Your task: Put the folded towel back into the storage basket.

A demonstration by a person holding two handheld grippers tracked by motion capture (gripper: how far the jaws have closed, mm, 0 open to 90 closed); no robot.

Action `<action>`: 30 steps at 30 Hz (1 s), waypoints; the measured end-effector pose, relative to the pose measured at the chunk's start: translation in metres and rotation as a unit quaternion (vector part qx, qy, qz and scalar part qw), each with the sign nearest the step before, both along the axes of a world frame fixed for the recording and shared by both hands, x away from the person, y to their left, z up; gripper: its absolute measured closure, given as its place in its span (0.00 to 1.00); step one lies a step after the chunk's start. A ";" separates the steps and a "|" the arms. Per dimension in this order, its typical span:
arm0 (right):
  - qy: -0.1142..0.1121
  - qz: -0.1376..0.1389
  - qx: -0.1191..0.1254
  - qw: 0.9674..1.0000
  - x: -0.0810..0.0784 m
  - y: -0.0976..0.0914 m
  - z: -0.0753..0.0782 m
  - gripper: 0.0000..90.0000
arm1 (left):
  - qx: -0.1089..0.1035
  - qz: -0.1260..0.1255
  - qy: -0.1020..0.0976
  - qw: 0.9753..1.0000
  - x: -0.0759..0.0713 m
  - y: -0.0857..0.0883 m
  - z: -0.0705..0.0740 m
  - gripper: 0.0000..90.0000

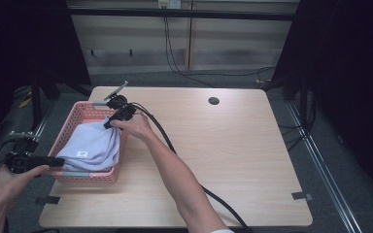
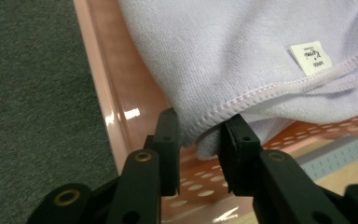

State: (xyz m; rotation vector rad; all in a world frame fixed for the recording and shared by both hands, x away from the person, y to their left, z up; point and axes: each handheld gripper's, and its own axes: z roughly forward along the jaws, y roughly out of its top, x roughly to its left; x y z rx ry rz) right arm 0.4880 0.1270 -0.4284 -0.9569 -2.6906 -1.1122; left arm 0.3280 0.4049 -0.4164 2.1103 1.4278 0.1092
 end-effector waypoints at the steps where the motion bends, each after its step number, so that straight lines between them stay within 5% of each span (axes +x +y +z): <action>1: -0.001 -0.001 -0.003 1.000 0.000 0.000 0.000 0.66 | 0.000 0.003 0.001 1.000 0.000 0.000 -0.001 0.76; 4: 0.002 -0.003 -0.003 1.000 0.001 0.000 -0.002 0.57 | 0.017 -0.001 -0.002 1.000 0.001 -0.004 0.000 0.76; 6: 0.006 -0.004 0.004 1.000 0.001 -0.001 -0.003 0.56 | 0.010 0.003 -0.006 1.000 0.002 -0.005 -0.001 0.75; 10: 0.000 -0.003 0.008 1.000 0.002 -0.004 0.001 0.54 | 0.018 0.007 -0.005 1.000 0.005 -0.005 -0.001 0.64; 14: -0.005 -0.009 0.017 1.000 0.002 -0.007 0.005 0.51 | 0.004 0.021 -0.024 0.999 0.002 -0.003 0.008 0.54; 30: -0.012 0.017 0.055 0.998 -0.010 -0.036 0.014 0.52 | -0.034 0.004 -0.080 0.996 -0.017 -0.036 0.018 0.51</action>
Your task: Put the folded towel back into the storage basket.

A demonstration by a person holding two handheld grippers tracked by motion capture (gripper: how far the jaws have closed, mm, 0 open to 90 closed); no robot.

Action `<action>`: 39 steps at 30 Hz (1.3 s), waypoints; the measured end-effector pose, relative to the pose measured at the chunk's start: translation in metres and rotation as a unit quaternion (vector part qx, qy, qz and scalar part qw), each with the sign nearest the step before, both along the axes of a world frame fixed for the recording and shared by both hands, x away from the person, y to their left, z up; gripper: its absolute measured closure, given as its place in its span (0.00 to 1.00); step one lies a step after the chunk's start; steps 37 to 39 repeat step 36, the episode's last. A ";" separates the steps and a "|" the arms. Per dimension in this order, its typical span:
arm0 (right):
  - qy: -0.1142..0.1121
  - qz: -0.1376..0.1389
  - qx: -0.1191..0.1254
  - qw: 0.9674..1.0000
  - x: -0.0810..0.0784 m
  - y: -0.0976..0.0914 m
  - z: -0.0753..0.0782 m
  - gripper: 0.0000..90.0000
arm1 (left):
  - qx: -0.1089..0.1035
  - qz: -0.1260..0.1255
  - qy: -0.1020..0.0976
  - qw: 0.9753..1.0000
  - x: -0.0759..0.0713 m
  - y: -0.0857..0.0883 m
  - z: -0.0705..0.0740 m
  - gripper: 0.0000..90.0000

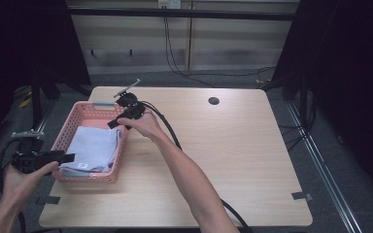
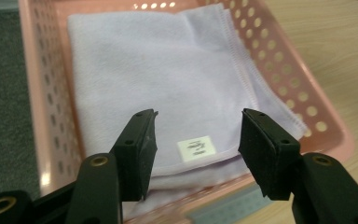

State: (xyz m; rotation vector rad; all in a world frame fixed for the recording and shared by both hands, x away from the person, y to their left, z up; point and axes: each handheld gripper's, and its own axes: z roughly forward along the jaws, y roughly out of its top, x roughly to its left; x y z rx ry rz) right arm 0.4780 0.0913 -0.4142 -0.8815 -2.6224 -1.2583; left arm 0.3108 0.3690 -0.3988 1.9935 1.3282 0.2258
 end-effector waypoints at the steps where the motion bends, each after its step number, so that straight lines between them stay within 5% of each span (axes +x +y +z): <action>1: -0.001 -0.001 0.000 1.000 -0.002 -0.004 0.001 0.52 | -0.004 0.000 -0.003 1.000 -0.002 -0.004 0.001 0.51; 8: -0.024 -0.011 0.029 0.999 -0.021 -0.051 0.013 0.51 | -0.023 0.003 -0.031 0.999 -0.024 -0.038 0.004 0.47; 13: -0.036 -0.018 0.041 0.998 -0.043 -0.086 0.009 0.51 | -0.021 -0.024 -0.040 0.999 -0.037 -0.072 -0.005 0.47; 25: -0.066 -0.052 0.036 0.996 -0.097 -0.176 0.002 0.50 | -0.057 -0.068 -0.065 0.994 -0.055 -0.151 -0.027 0.49; 30: -0.065 -0.075 0.060 0.993 -0.126 -0.211 -0.010 0.48 | -0.056 -0.085 -0.075 0.992 -0.069 -0.168 -0.038 0.44; 39: -0.080 -0.100 0.046 0.991 -0.149 -0.238 -0.016 0.42 | -0.055 -0.077 -0.084 0.992 -0.073 -0.174 -0.051 0.40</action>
